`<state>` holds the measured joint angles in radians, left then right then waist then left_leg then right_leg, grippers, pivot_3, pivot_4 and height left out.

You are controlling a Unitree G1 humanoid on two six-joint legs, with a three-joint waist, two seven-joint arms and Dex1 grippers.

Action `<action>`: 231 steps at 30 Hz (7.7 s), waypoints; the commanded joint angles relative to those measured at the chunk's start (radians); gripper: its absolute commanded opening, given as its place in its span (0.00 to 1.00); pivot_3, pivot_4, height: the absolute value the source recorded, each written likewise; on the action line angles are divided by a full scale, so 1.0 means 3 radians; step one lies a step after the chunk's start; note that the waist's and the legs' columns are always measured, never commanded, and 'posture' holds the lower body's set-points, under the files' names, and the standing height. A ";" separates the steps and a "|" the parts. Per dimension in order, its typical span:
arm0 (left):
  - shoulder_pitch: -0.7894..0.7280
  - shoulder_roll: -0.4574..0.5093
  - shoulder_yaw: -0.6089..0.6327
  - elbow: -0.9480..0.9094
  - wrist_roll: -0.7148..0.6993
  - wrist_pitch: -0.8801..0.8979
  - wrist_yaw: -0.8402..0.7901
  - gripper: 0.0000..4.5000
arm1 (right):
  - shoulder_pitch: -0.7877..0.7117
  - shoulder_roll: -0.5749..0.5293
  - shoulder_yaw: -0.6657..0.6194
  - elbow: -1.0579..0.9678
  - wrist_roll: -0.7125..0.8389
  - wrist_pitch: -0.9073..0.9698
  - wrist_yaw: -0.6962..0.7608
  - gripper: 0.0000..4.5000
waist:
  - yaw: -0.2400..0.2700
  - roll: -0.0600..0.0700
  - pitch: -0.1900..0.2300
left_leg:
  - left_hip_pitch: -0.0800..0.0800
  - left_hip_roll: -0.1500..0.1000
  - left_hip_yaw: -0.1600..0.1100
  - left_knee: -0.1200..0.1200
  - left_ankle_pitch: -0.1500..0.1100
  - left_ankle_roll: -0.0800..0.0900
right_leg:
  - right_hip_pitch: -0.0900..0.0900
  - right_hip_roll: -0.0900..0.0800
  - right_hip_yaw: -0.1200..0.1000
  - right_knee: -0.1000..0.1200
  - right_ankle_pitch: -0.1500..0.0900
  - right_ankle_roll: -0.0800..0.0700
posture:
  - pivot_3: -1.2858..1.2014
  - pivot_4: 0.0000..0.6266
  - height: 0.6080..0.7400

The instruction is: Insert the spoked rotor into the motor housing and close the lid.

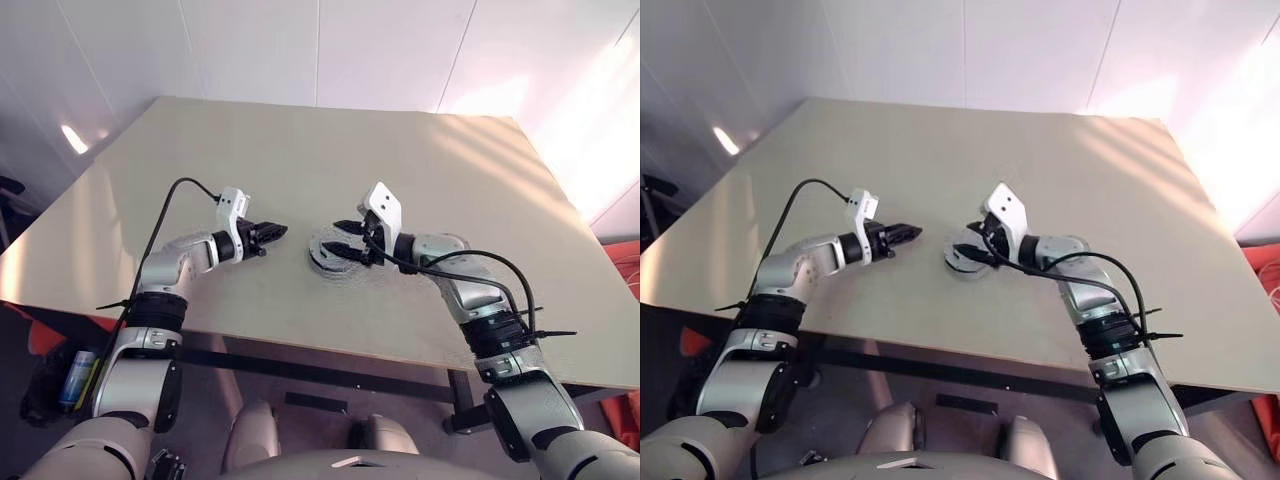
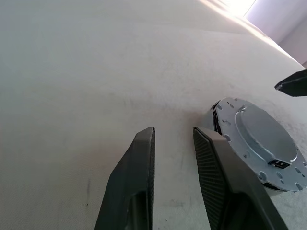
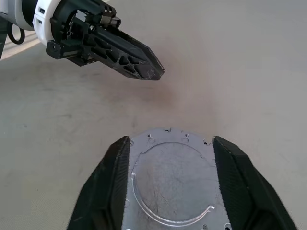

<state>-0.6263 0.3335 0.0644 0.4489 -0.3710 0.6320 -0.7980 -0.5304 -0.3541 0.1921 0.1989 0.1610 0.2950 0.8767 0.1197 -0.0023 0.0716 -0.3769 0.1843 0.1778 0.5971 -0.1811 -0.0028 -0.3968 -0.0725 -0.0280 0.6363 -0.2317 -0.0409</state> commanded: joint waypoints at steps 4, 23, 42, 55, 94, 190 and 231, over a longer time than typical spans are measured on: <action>-0.0108 0.0054 -0.0007 -0.0088 -0.0005 -0.0010 -0.0030 0.30 | -0.0100 0.0117 -0.0040 0.0113 -0.0024 -0.0111 -0.0130 0.99 | -0.0001 0.0000 0.0000 | -0.0001 -0.0001 0.0000 0.0000 0.0000 0.0000 | -0.0001 0.0000 0.0000 0.0000 0.0000 0.0000 | 0.52 0.00 1.00; -0.0130 0.0136 -0.0020 -0.0133 -0.0005 0.0023 -0.0016 0.30 | -0.0002 0.0256 0.0038 0.0629 -0.0192 -0.0358 -0.0220 0.99 | -0.0009 0.0000 0.0000 | -0.0003 0.0000 0.0000 -0.0001 -0.0001 0.0001 | -0.0001 0.0000 -0.0001 -0.0004 0.0000 0.0000 | 0.52 0.00 1.00; -0.0188 -0.0012 0.0128 -0.0213 -0.0258 0.0262 0.0039 0.30 | -0.0004 0.0277 0.0048 0.0881 -0.0234 -0.0490 -0.0216 0.71 | -0.0038 0.0000 0.0000 | 0.0005 -0.0001 0.0000 -0.0002 -0.0003 0.0004 | 0.0011 -0.0001 -0.0001 -0.0009 0.0000 0.0000 | 0.52 0.00 1.00; -0.0608 -0.0690 0.0217 0.0312 -0.0609 0.0756 0.0120 0.00 | -0.0004 0.0275 0.0055 0.0883 -0.0248 -0.0493 -0.0249 0.71 | -0.0073 -0.0001 0.0000 | 0.0022 -0.0007 -0.0001 -0.0018 -0.0004 0.0007 | 0.0040 -0.0002 -0.0003 -0.0044 0.0001 0.0001 | 0.52 0.00 1.00; -0.0783 -0.0523 -0.0296 0.1010 -0.0080 0.1100 0.0024 0.00 | -0.0073 -0.0417 -0.0174 -0.0225 0.0004 -0.0124 0.0205 1.00 | -0.0062 -0.0002 0.0001 | 0.0079 -0.0024 -0.0001 -0.0088 -0.0012 0.0021 | 0.0099 -0.0007 -0.0002 -0.0108 -0.0005 0.0009 | 0.52 0.00 1.00; -0.0178 -0.0256 0.1845 0.0248 -0.1376 0.0865 0.0864 0.41 | -0.1388 0.1395 -0.3049 0.0883 0.2291 0.3400 -0.2545 0.45 | 0.0028 0.0004 0.0000 | -0.0028 -0.0018 -0.0011 -0.0094 0.0015 -0.0024 | -0.0019 -0.0007 -0.0034 -0.0062 0.0005 0.0021 | 0.52 0.00 1.00; -0.0303 -0.0608 0.1817 0.0356 -0.2389 0.1796 0.0894 0.48 | -0.1308 0.1381 -0.2766 0.0681 0.2780 0.3633 -0.2528 0.45 | 0.0029 0.0002 0.0000 | -0.0027 -0.0018 -0.0016 -0.0073 0.0022 -0.0036 | -0.0014 -0.0007 -0.0033 -0.0047 0.0006 0.0023 | 0.52 0.00 1.00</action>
<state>-0.7055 0.1449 0.6010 0.5816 -1.0721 1.1905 -0.5288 -0.8972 0.0626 -0.6407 0.4524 0.9520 1.4033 0.0932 0.1283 -0.0016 0.0716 -0.3849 0.1791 0.1730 0.5755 -0.1746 -0.0134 -0.4009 -0.0745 -0.0380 0.6222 -0.2299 -0.0342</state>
